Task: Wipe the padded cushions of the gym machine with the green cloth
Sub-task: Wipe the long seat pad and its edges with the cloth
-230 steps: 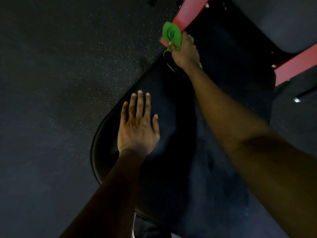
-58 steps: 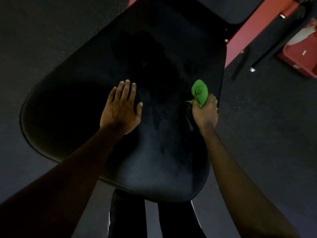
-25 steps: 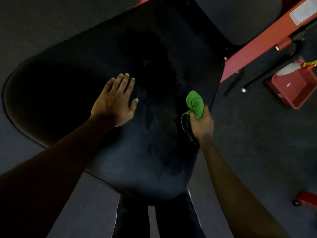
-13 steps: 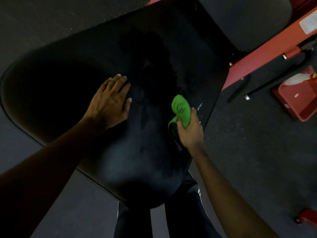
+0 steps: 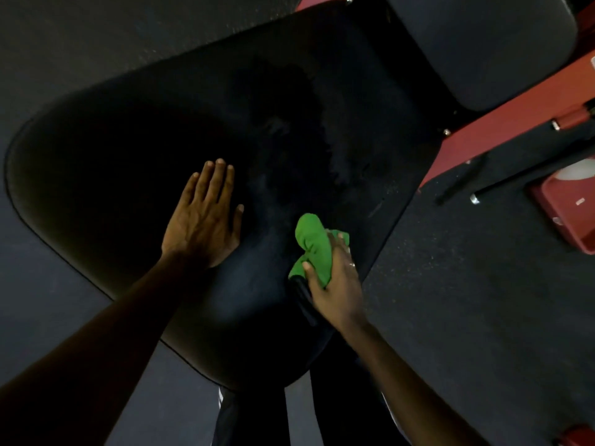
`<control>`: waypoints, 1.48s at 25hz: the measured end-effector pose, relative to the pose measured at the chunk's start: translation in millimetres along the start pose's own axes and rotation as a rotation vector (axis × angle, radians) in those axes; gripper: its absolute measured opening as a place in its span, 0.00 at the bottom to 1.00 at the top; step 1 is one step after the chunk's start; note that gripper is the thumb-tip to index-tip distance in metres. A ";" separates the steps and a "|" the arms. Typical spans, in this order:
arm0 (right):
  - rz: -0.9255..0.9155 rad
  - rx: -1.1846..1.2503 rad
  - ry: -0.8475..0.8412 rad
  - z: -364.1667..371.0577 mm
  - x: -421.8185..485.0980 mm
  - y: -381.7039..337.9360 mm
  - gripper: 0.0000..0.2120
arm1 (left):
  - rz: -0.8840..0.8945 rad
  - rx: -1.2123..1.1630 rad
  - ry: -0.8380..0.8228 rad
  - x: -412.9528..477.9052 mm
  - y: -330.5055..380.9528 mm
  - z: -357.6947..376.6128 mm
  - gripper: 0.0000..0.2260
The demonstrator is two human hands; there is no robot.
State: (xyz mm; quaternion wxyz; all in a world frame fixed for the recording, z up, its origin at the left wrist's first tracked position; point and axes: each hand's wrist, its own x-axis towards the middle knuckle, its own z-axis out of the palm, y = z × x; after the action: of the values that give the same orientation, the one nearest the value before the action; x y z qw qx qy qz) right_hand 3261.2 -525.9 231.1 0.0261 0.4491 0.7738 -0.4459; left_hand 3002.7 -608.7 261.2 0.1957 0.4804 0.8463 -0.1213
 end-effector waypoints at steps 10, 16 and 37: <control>0.478 0.088 0.356 -35.8 157.4 39.7 0.23 | -0.024 0.035 -0.042 0.9 -1.0 2.1 0.30; -0.004 -0.001 -0.011 -0.2 46.7 -7.5 0.33 | -0.022 0.016 -0.032 1.3 -2.9 4.2 0.31; 0.121 -0.072 0.082 -4.9 181.2 -27.4 0.25 | -0.010 -0.025 -0.011 2.1 -1.4 3.1 0.31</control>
State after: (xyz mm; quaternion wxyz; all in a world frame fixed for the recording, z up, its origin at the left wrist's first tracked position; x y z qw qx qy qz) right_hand 3135.4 -406.1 172.4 0.0373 0.5117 0.7614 -0.3964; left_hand 3001.2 -609.0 257.5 0.2058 0.4731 0.8490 -0.1142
